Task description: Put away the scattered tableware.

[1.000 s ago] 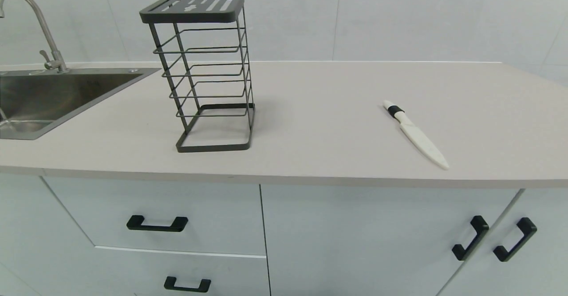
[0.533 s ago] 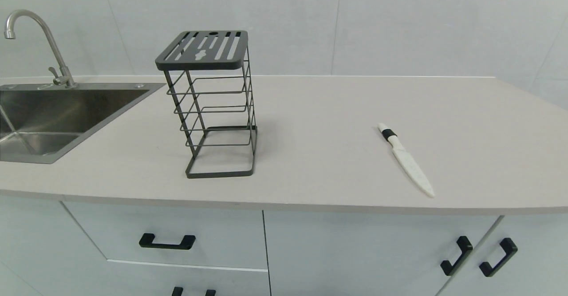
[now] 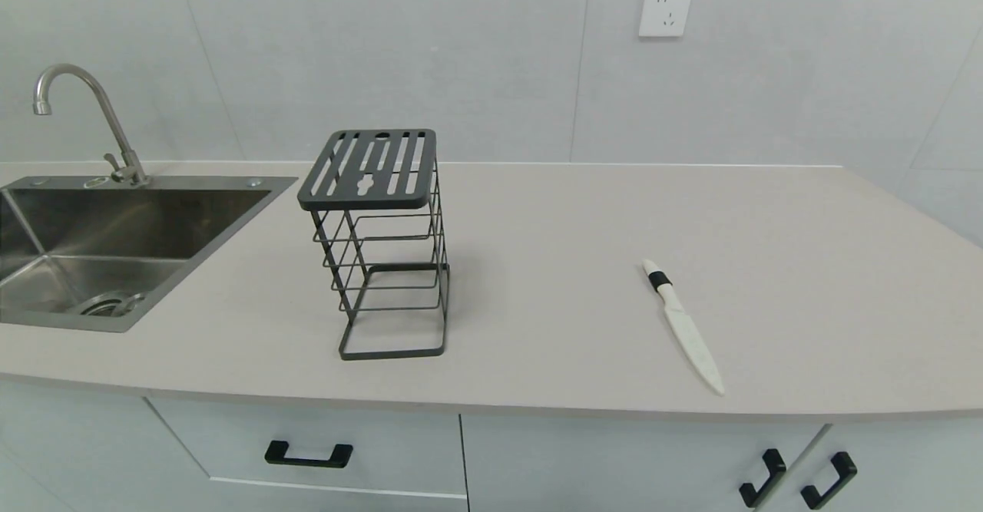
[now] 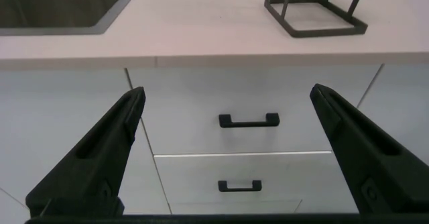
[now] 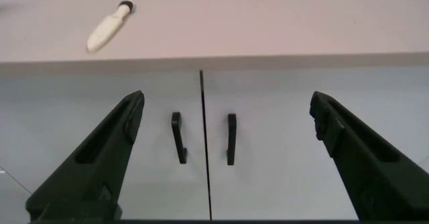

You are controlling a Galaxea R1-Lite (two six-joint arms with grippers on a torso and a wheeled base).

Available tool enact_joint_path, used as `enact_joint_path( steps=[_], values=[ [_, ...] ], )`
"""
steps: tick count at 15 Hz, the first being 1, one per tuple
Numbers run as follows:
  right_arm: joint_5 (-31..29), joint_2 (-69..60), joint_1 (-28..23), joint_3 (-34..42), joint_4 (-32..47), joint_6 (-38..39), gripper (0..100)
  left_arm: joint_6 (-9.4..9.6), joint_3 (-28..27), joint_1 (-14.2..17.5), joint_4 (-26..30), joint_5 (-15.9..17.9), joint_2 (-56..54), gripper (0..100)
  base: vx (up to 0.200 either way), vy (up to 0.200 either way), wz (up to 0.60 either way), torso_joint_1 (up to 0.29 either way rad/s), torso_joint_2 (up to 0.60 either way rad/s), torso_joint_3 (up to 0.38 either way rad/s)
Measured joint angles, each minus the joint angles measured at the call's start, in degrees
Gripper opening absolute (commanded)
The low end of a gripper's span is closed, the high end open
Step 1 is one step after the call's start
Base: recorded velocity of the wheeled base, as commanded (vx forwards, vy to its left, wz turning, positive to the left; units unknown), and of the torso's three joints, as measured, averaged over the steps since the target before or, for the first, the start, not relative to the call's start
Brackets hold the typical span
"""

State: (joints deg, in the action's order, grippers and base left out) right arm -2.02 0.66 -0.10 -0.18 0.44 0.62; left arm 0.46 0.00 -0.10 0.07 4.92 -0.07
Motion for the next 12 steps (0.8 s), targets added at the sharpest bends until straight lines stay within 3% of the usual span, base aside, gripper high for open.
enact_joint_path(
  steps=[12],
  values=[
    [0.02,0.00,0.00,-0.04,-0.09,0.00,100,0.00,0.00,0.02,-0.02,0.00,0.00,100,0.000,0.000,0.00,0.250,-0.53,-0.277]
  ],
)
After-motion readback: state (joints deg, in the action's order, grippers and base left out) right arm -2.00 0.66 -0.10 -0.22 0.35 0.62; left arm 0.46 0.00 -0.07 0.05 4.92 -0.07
